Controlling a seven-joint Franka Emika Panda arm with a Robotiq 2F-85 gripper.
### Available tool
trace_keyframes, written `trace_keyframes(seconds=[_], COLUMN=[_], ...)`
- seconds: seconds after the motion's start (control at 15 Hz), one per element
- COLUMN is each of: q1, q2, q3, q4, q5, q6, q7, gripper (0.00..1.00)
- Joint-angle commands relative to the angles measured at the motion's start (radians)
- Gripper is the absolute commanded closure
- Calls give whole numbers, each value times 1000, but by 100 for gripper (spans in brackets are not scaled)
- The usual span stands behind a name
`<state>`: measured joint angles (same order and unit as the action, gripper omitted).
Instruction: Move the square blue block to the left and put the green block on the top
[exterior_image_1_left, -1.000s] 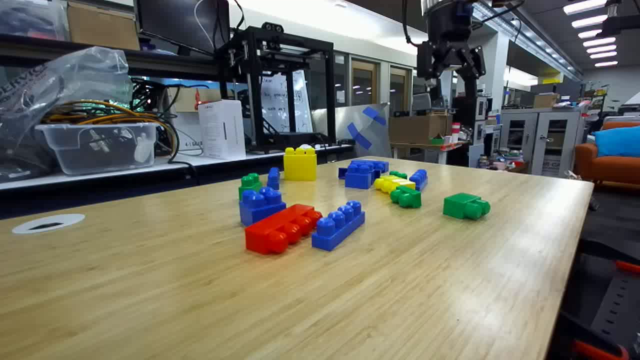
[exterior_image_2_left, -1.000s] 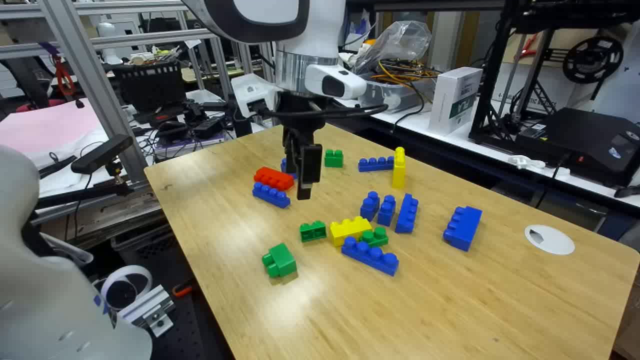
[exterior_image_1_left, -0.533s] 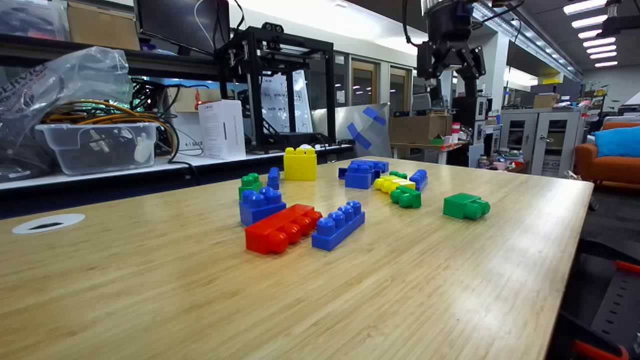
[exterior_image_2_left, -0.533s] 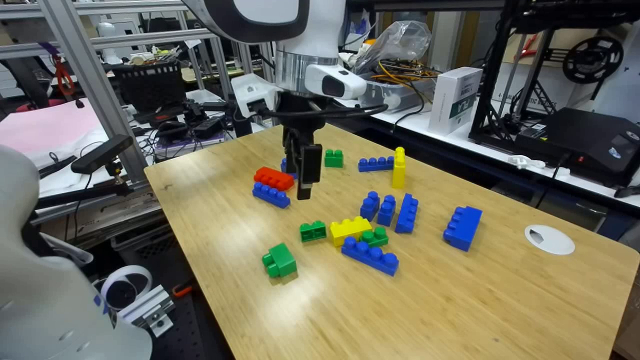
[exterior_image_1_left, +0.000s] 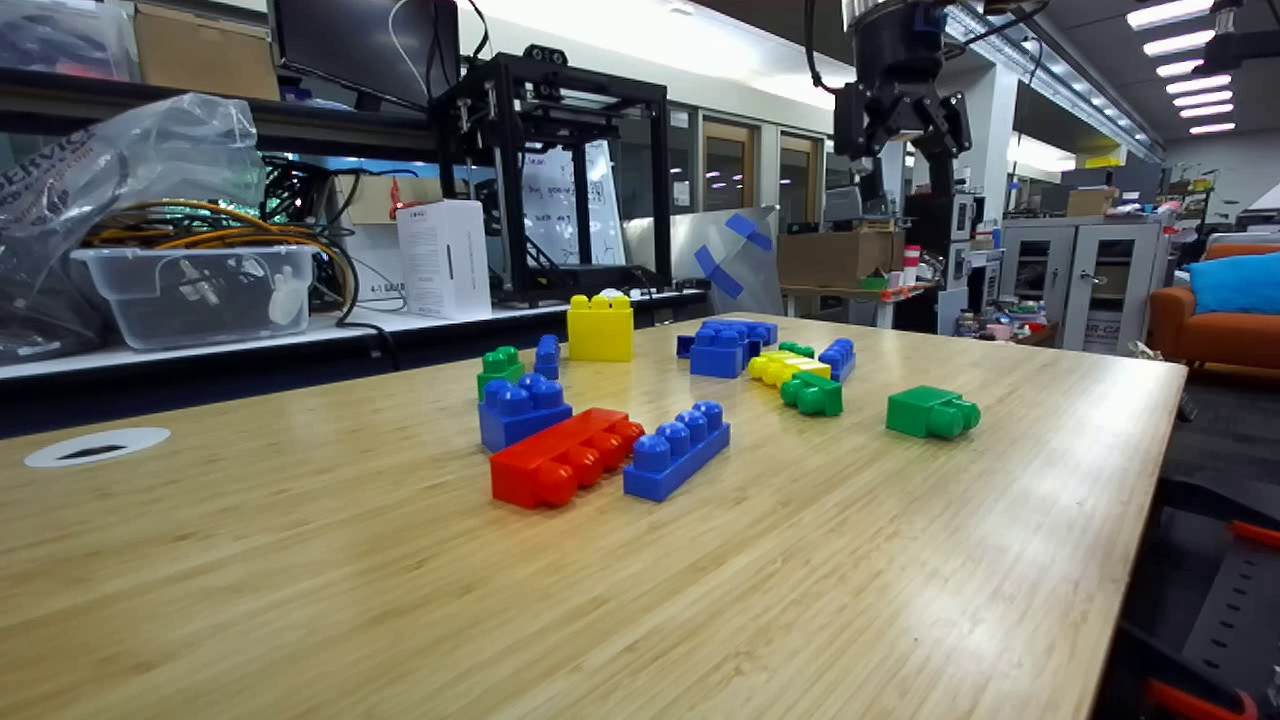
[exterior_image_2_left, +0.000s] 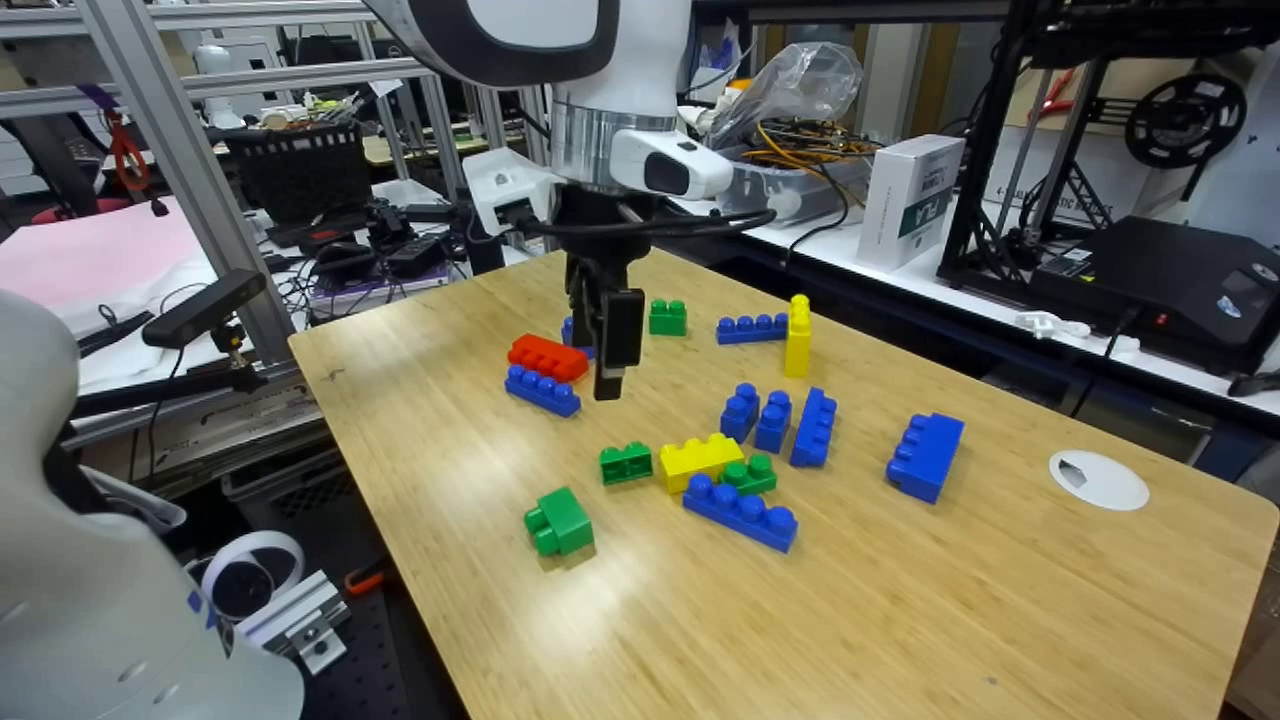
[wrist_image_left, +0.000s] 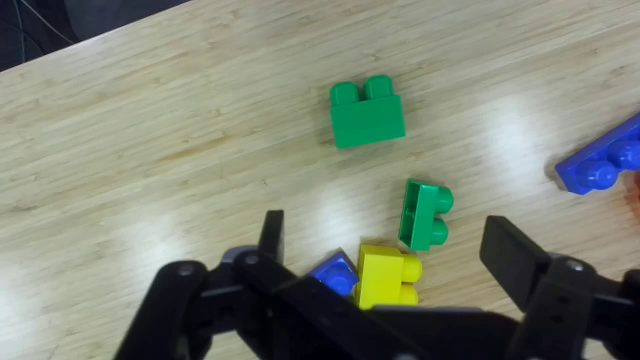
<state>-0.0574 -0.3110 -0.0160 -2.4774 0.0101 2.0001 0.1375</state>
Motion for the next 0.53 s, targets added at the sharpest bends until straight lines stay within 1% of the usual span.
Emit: trace_keyframes(seconds=[0.0,0.2,0.47], q1=[3,10,18], q2=[31,104,226], q3=[-14,-28,-35], q4=[24,71,143], q5=[45,94,142], q6=[5,35,140], q7=[-4,-55,-189], gripper=[0,0,0])
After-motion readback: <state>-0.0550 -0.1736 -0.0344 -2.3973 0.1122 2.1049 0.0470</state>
